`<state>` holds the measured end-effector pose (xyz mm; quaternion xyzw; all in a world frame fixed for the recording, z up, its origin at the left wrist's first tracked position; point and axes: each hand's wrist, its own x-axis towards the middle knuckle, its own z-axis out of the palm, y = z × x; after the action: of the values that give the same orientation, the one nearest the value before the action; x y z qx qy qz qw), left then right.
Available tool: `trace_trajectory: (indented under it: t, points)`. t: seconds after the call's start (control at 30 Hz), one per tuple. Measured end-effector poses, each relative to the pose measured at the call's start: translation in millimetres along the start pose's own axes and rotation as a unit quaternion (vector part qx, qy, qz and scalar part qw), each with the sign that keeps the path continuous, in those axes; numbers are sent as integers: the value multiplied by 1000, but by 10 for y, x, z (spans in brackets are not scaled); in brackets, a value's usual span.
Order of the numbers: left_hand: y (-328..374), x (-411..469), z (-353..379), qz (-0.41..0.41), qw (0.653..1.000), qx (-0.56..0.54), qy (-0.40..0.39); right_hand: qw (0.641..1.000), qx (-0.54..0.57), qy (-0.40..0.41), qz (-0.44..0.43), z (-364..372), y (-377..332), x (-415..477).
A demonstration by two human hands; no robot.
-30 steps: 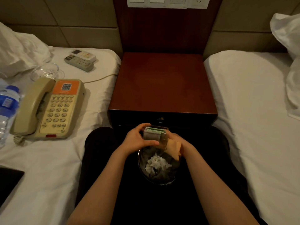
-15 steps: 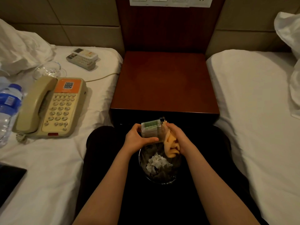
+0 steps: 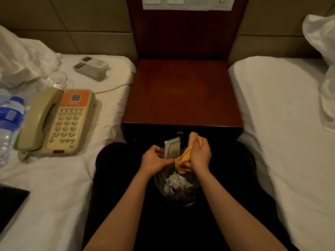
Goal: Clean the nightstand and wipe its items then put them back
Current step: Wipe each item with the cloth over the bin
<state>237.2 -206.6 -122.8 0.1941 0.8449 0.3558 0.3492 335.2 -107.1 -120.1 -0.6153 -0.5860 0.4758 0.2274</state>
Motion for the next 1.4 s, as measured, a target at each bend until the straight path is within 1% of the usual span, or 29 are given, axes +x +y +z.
trace_trajectory:
  t: [0.03,0.1,0.17,0.2,0.23,0.27,0.3,0.37,0.4,0.43,0.47,0.5,0.53,0.6,0.67,0.7,0.77,0.8,0.83,0.87,0.93,0.97,1.0,1.07,1.1,1.2,1.27,1.33,1.4]
  points:
    - [4,-1,2,-7,1000,-7,12,998,-27,-16,-62,-1,-34,-86]
    - [-1,16,-1,-31,997,-67,24,979,-103,-74,-160,33,-28,-236]
    - [12,11,-8,-53,985,-163,36,946,-199,-144,-212,105,59,-357]
    - [15,19,-18,-60,978,-196,48,934,-227,-173,-214,144,113,-380]
    - [10,31,-31,-64,972,-217,58,931,-239,-188,-203,168,147,-384]
    - [8,42,-43,-67,970,-224,62,938,-228,-187,-183,179,152,-378]
    - [6,47,-47,-68,971,-220,62,952,-202,-172,-155,177,138,-360]
    - [-10,46,-24,-70,981,-171,56,980,-135,-107,-99,137,89,-303]
    - [-13,30,-7,-71,986,-141,50,986,-110,-87,-95,114,71,-264]
    - [-16,23,9,-71,989,-121,44,983,-106,-95,-118,95,51,-244]
    - [-22,13,16,-73,989,-121,39,974,-109,-129,-153,91,52,-227]
    - [-20,16,14,-73,987,-139,37,963,-109,-169,-180,96,61,-226]
    - [-14,19,0,-72,983,-163,38,957,-103,-200,-185,112,76,-225]
    - [-11,37,-21,-59,982,-177,40,957,-70,-238,-149,114,85,-223]
    - [-18,33,-31,-53,982,-175,46,964,-41,-242,-106,87,68,-197]
    - [-8,16,-37,-55,979,-190,49,970,-32,-227,-84,79,52,-187]
    - [9,9,-50,-54,972,-225,43,989,37,-143,10,61,34,-114]
    - [21,4,-57,-49,974,-220,29,990,88,-90,69,49,21,-78]
    - [35,-11,-58,-48,977,-210,3,982,140,-55,112,28,15,-47]
    - [54,-42,-57,-47,978,-199,-34,975,171,-52,130,13,18,2]
    - [80,-95,-49,-41,976,-193,-95,971,178,-93,128,-22,6,84]
    - [96,-101,-51,-34,972,-204,-108,965,190,-115,140,-35,9,132]
    - [116,-99,-61,-29,969,-220,-111,952,212,-139,173,-52,4,157]
    - [150,-95,-88,-19,963,-243,-116,914,251,-191,254,-70,36,174]
    - [154,-99,-100,-11,961,-247,-125,902,262,-212,270,-52,74,172]
    - [141,-136,-112,18,966,-217,-140,884,268,-300,240,-11,102,51]
    - [121,-140,-122,33,965,-223,-136,868,255,-351,241,-15,64,-46]
    - [130,-147,-140,46,962,-232,-136,869,207,-367,261,-17,36,-92]
    - [162,-147,-145,53,962,-234,-132,879,187,-350,264,-34,24,-91]
